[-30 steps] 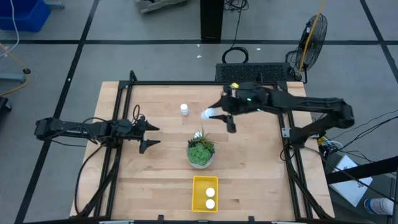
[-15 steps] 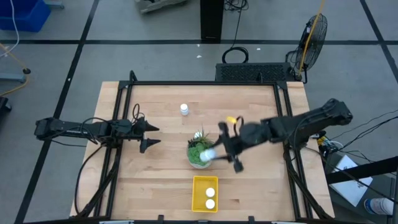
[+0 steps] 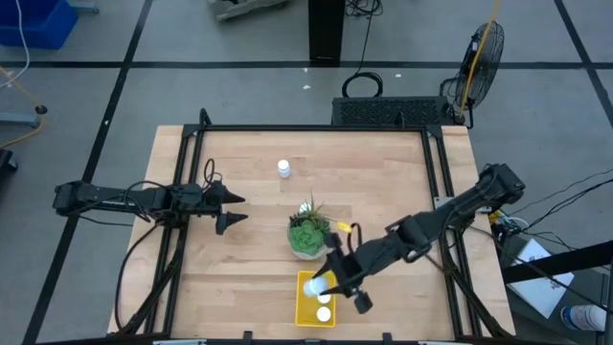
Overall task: Pick and place pill bottles into a basket
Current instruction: Put the white pill bottle into the yellow bin
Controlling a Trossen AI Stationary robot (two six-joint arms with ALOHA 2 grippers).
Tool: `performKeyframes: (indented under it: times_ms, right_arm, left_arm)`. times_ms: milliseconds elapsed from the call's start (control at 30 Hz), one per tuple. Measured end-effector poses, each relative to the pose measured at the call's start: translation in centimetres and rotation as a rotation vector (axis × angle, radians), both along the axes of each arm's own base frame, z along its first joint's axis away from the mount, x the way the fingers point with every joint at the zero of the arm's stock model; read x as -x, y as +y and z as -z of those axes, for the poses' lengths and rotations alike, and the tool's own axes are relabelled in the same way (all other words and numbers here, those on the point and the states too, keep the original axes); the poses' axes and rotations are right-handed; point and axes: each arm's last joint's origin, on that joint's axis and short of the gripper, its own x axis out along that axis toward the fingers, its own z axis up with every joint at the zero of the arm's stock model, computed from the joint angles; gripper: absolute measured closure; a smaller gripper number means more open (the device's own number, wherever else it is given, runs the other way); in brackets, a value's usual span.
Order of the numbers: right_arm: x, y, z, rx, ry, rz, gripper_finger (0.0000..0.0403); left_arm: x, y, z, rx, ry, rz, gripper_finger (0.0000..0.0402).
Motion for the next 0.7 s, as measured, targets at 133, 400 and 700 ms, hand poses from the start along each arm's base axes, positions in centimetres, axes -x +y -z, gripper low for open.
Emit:
performKeyframes:
  times_ms: [133, 400, 700]
  right_arm:
    - [-1.2, 1.1, 1.1, -0.014, 0.056, -0.023, 0.0246]
    - [-3.6, 3.0, 3.7, 0.010, 0.187, -0.091, 0.0246]
    - [-3.6, 1.8, 4.7, 0.108, 0.275, -0.028, 0.0250]
  left_arm:
    - [0.0, 0.0, 0.0, 0.022, -0.001, -0.010, 0.0062]
    - [0.0, 0.0, 0.0, 0.044, -0.001, -0.008, 0.0062]
    - [0.0, -0.1, 0.0, 0.051, 0.002, 0.007, 0.0062]
